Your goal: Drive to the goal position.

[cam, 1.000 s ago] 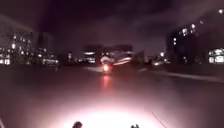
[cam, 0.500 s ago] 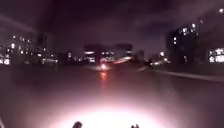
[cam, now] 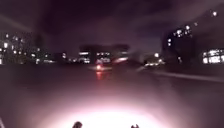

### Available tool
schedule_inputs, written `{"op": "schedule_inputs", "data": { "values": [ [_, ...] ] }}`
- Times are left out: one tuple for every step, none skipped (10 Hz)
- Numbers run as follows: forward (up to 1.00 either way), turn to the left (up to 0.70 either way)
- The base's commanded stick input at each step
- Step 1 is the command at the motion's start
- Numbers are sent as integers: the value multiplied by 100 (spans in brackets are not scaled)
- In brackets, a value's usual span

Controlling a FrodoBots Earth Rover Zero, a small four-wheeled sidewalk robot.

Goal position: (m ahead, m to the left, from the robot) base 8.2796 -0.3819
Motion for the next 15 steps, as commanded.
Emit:
{"op": "schedule_inputs", "data": {
  "values": [
    [100, 0],
    [100, 0],
    [100, 0],
    [100, 0],
    [100, 0],
    [100, 0],
    [100, 0],
    [100, 0],
    [100, 0],
    [100, 0],
    [100, 0],
    [100, 0],
    [100, 0],
    [100, 0],
    [100, 0]
  ]
}}
